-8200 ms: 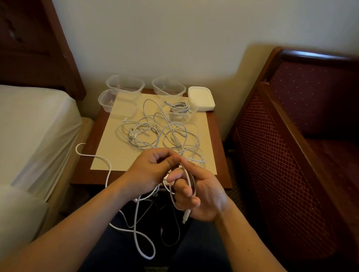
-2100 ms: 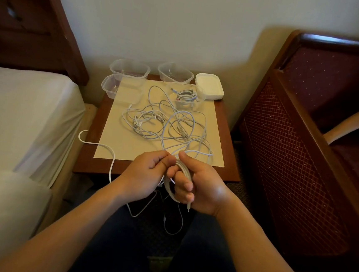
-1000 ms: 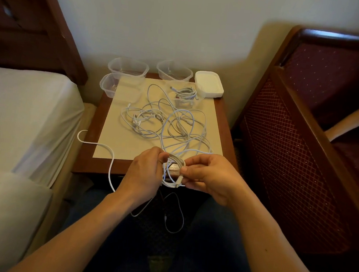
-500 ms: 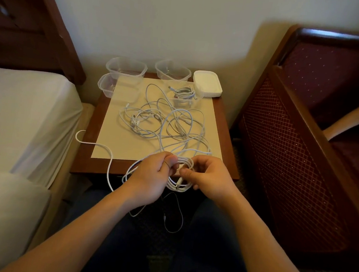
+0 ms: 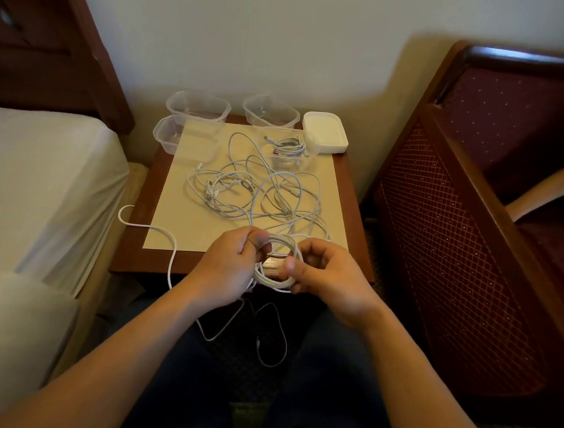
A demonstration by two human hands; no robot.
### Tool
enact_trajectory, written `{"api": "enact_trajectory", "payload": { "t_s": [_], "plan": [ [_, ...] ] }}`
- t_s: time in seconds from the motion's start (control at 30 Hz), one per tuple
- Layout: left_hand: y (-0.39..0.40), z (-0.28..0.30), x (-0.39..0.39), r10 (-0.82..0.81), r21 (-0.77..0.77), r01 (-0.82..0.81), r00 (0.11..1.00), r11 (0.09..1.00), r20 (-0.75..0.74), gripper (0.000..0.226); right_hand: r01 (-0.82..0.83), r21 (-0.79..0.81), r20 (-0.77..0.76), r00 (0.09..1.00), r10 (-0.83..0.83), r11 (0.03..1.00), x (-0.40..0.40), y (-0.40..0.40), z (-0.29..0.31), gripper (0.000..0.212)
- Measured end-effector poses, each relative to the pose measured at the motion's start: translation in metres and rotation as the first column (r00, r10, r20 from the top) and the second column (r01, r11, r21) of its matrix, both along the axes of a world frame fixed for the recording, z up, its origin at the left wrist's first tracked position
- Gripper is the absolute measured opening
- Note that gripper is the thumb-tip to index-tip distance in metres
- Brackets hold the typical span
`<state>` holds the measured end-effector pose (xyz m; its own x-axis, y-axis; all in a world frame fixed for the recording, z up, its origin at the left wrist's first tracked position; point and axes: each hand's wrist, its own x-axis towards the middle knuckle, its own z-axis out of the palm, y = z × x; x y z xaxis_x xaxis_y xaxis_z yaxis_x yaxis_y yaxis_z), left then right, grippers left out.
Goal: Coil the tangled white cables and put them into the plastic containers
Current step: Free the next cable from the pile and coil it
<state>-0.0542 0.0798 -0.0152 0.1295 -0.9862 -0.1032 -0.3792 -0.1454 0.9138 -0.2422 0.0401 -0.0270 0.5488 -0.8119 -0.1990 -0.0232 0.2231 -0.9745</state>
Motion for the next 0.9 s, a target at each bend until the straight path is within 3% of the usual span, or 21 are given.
{"api": "enact_trajectory", "payload": {
  "t_s": [0.07,0.13,0.33,0.5,0.57,0.73,0.9],
  "plan": [
    [-0.003,0.000,0.004,0.040,0.014,-0.040,0.999,0.999,-0.020,0.038,-0.054,0.095,0.177,0.983,0.036,0.994,-0.007,0.001,-0.003,0.033],
    [-0.005,-0.003,0.009,0.055,0.043,-0.051,0.994,0.998,-0.091,0.039,-0.120,0.116,0.231,0.969,0.091,0.986,-0.012,0.002,-0.002,0.038],
    [-0.002,0.003,0.016,0.007,0.044,-0.001,0.991,0.999,-0.133,0.028,-0.284,-0.052,-0.083,0.957,0.280,0.957,-0.010,-0.006,-0.004,0.037],
    [-0.007,0.014,0.021,-0.089,-0.045,0.089,0.996,0.995,-0.005,0.028,-0.487,-0.003,-0.220,0.852,0.475,0.873,-0.020,-0.028,0.021,0.052],
    [-0.009,0.013,0.021,-0.044,-0.084,0.047,0.998,0.995,0.037,0.027,-0.432,-0.007,-0.225,0.880,0.419,0.902,-0.012,-0.028,0.025,0.046],
    [-0.012,0.002,0.028,0.042,-0.214,0.040,0.929,0.976,0.367,0.026,-0.269,0.090,-0.050,0.960,0.274,0.959,0.006,-0.012,0.021,0.027],
    [-0.010,-0.001,0.026,0.077,-0.291,0.048,0.912,0.956,0.402,0.026,-0.030,-0.054,-0.125,0.992,0.023,0.998,0.025,0.001,0.014,0.013]
  ]
}}
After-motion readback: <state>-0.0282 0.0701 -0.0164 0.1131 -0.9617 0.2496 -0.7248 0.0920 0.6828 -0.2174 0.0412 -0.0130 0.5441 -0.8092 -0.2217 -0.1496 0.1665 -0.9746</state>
